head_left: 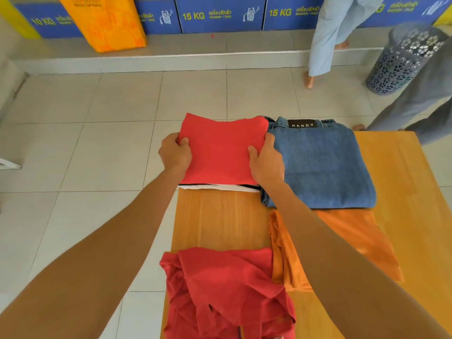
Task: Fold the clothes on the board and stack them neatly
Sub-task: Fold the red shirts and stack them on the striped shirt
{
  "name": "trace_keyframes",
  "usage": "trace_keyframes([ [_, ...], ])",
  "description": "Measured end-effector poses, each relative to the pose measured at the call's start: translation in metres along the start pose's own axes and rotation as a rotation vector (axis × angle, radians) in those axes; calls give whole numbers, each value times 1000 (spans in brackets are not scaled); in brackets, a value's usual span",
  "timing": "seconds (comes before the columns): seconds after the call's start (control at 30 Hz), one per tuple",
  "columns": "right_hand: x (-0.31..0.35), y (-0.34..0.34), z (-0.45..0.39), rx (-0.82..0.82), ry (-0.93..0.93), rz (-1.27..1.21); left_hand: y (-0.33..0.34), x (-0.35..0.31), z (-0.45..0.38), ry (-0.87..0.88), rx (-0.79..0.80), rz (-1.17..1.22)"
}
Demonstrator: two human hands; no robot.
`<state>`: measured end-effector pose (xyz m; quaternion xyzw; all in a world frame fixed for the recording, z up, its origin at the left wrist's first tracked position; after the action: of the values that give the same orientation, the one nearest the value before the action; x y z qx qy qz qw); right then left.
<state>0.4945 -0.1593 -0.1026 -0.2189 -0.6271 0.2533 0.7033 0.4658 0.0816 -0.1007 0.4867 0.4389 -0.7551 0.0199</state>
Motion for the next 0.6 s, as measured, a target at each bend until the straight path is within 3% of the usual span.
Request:
trace_keyframes([
  [0.2, 9, -6, -8, 133, 63, 70, -9, 22, 18, -82, 151, -108],
  [0.3, 19, -13, 10, 182, 3, 178, -25, 29, 42, -66, 168, -70],
  [0.43, 10, -35, 69, 144, -42, 131, -52, 69, 108, -77, 229, -69],
  [0.6, -44, -56, 183, 170, 90, 25, -80, 127, 198, -109, 267, -111],
])
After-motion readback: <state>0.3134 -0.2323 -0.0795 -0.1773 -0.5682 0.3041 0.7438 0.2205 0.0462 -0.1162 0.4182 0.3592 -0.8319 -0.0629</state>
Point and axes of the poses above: each hand's wrist, its own z-axis away from the middle knuckle, its own y-axis out of the palm, x = y × z, the point moved 4 cm from there along -z, towards the middle knuckle, and after that the axes turned 4 degrees about -z, right-handed, at the moved point
